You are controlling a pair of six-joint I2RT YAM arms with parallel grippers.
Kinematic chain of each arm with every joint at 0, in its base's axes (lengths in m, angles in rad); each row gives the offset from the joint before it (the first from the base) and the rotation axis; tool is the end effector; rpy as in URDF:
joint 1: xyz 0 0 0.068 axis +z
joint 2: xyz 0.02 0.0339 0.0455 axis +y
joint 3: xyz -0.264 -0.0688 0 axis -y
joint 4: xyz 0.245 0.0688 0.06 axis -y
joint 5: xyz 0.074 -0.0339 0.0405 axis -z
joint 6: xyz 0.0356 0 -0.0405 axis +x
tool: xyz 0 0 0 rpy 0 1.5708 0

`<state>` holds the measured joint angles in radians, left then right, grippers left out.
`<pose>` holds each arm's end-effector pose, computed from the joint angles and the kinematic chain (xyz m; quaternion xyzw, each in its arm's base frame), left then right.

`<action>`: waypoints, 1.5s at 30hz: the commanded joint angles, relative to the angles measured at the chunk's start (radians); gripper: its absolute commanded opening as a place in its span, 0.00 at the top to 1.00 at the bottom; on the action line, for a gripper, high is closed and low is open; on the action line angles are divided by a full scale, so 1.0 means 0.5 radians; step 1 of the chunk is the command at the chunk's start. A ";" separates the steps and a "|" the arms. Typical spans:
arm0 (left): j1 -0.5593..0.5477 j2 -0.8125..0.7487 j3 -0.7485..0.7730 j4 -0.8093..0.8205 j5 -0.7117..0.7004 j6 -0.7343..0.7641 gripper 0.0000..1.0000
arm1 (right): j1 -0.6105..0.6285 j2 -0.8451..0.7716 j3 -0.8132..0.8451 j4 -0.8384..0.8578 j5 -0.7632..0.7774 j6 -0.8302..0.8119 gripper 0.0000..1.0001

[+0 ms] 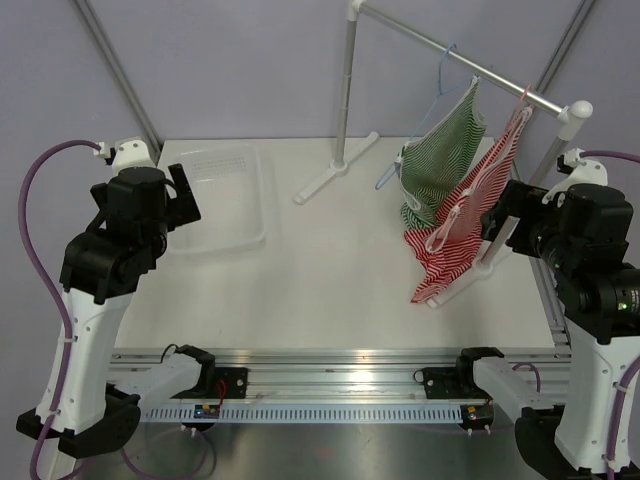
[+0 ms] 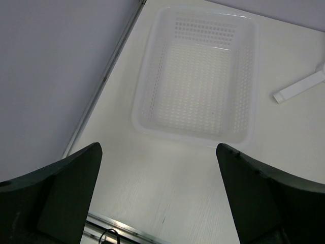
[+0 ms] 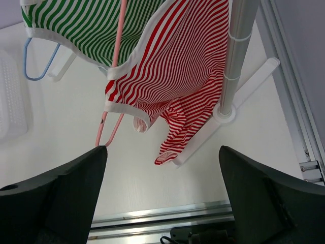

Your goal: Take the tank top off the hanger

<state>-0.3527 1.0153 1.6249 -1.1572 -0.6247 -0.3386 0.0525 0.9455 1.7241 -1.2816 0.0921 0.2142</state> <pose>0.1340 -0.0271 0.4737 -0.1446 0.8308 0.0943 0.5291 0.0937 0.0016 0.4896 0.0928 0.8552 0.0283 0.5091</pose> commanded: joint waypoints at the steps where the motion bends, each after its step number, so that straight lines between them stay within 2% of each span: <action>1: -0.006 -0.021 -0.004 0.090 0.001 -0.019 0.01 | -0.001 -0.004 0.110 0.112 -0.043 -0.002 0.01; 7: -0.006 -0.027 -0.001 0.090 0.019 -0.013 0.01 | 0.002 0.084 0.270 0.198 -0.365 0.084 0.00; 11: -0.006 -0.042 -0.010 0.096 0.053 -0.016 0.01 | -0.001 0.217 0.341 0.323 -0.744 0.331 0.01; 14: -0.006 -0.058 -0.044 0.133 0.083 -0.007 0.01 | 0.006 0.278 0.280 0.492 -0.956 0.525 0.07; 18: -0.006 -0.104 -0.123 0.185 0.151 -0.004 0.01 | 0.073 0.400 0.362 0.707 -0.994 0.636 0.11; 24: -0.006 -0.098 -0.133 0.222 0.231 0.005 0.01 | 0.385 0.772 0.684 0.634 -0.593 0.590 0.12; 29: -0.006 -0.076 -0.068 0.219 0.255 0.027 0.01 | 0.475 0.919 0.617 0.759 0.038 0.716 0.16; 37: -0.009 -0.061 -0.056 0.231 0.320 0.045 0.01 | 0.647 1.321 0.832 0.790 0.604 0.713 0.24; 43: -0.009 -0.067 -0.102 0.265 0.360 0.054 0.01 | 0.696 1.566 0.951 0.830 0.941 0.713 0.39; 44: -0.009 -0.067 -0.099 0.262 0.363 0.054 0.01 | 0.705 1.594 0.985 0.818 1.021 0.695 0.49; 45: -0.009 -0.070 -0.099 0.262 0.363 0.057 0.01 | 0.735 1.612 1.031 0.824 1.040 0.682 0.55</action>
<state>-0.3534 0.9840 1.5642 -1.0786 -0.4667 -0.3286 0.3950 1.7309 2.1574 -0.9039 0.4568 0.5529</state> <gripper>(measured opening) 0.987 0.496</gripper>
